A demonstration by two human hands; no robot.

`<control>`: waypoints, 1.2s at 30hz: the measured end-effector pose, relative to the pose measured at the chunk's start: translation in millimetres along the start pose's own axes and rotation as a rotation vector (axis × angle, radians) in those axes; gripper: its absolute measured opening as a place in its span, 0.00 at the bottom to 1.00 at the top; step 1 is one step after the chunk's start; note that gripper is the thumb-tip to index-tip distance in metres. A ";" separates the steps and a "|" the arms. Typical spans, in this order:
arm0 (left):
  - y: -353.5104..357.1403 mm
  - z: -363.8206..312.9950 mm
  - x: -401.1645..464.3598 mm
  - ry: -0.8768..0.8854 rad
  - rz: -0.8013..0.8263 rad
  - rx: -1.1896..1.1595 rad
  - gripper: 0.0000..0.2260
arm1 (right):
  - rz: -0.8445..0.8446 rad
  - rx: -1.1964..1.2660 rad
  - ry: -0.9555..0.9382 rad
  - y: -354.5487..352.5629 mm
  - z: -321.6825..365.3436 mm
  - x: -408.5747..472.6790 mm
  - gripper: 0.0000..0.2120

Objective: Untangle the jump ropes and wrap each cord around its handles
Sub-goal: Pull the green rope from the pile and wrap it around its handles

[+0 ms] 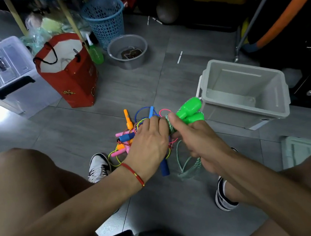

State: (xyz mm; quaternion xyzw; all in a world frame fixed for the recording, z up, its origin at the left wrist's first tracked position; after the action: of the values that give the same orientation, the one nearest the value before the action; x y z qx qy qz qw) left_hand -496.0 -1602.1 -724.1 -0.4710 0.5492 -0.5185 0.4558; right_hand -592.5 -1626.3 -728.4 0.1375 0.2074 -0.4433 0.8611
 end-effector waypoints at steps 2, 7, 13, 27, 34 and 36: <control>-0.9 -1.9 -2.3 -0.024 0.002 0.008 0.17 | -0.024 0.022 -0.028 -4.6 4.9 1.0 0.19; -4.5 -6.7 -12.6 0.029 -0.014 -0.069 0.15 | -0.023 -0.136 -0.095 -14.2 7.6 12.0 0.22; -21.2 15.8 -15.2 0.044 -0.079 -0.569 0.14 | 0.060 -0.274 -0.226 -16.0 18.2 14.9 0.20; 6.5 14.0 -9.0 -0.033 0.678 -1.953 0.19 | 0.352 -0.502 -0.375 4.0 37.0 3.6 0.15; 20.2 38.0 6.6 -0.205 0.282 -1.814 0.11 | -0.013 -0.751 -0.219 -6.9 23.0 18.2 0.20; 27.1 45.1 6.4 -0.264 0.234 -1.717 0.10 | 0.000 -0.780 -0.105 -9.9 17.1 22.4 0.10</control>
State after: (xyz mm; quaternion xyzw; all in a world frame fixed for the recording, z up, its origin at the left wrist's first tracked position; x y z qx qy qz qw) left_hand -453.6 -1614.2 -753.3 -0.6482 0.7372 0.1828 0.0537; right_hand -584.9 -1655.0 -724.7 -0.2232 0.3158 -0.3373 0.8583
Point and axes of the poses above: each hand's wrist, its own x-axis towards the middle knuckle, its own y-axis out of the palm, z = x × y, the point moved 9 cm from there along x, towards the middle knuckle, and after that the axes turned 14 degrees about z, right-handed, at the moved point
